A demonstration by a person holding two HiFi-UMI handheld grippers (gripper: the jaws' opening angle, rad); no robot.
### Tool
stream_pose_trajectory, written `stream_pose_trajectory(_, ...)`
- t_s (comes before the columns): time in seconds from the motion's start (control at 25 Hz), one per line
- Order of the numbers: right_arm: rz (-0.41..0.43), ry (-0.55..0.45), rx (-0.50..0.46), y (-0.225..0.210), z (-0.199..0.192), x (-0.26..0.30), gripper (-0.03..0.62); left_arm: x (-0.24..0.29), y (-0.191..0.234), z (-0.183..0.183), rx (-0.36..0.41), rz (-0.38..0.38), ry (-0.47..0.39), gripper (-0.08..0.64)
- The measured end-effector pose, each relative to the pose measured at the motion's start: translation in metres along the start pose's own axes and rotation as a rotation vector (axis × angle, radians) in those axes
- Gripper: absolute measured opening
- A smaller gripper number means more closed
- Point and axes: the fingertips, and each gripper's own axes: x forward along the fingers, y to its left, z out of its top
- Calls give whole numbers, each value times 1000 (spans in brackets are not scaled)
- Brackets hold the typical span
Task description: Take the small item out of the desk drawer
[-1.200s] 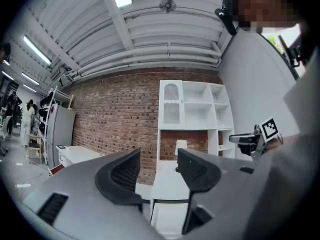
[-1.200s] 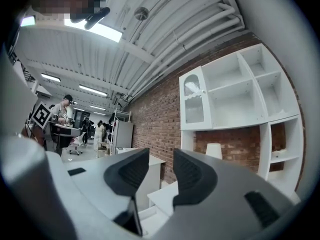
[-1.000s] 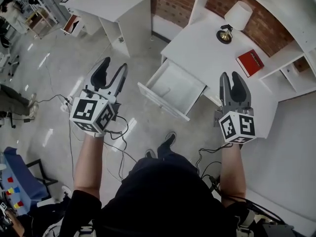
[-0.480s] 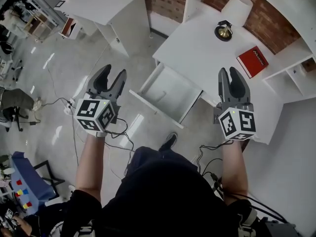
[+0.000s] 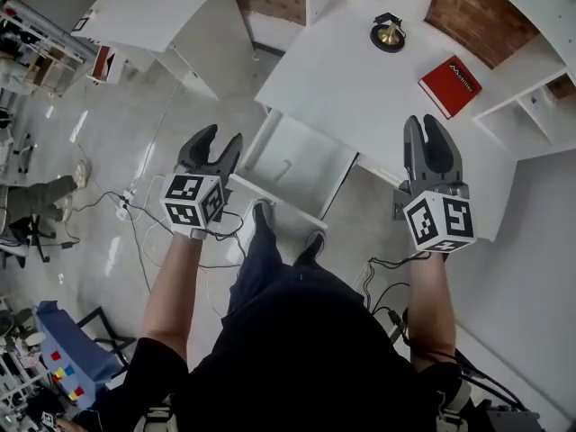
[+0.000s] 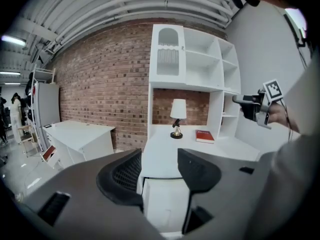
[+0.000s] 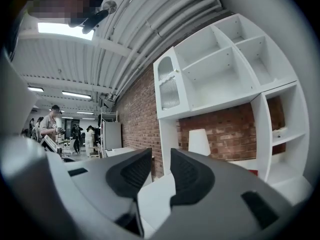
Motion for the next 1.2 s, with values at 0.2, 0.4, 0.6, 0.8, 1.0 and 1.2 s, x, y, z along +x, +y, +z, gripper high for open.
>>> stream_pose_trajectory(0.2, -93, 15, 12, -20, -12, -4, 112, 48, -2, -34, 31, -72, 87, 222)
stream_pose_trajectory(0.4, -207, 40, 28, -35, -24, -2, 109, 98, -5, -77, 57, -187, 204, 222)
stream_pose_trajectory(0.6, -286, 85, 30, -33, -39, 7, 109, 138, -10, -139, 82, -307, 361, 222)
stream_pose_trajectory(0.8, -370, 114, 25, -33, -51, 7, 107, 165, -7, -191, 137, -366, 504, 224)
stream_pose_trajectory(1.0, -467, 146, 39, -36, -66, -9, 104, 183, -23, -248, 157, -475, 658, 223)
stream_pose_trajectory(1.2, -580, 173, 75, -42, -85, -41, 101, 194, -44, -299, 218, -567, 807, 222)
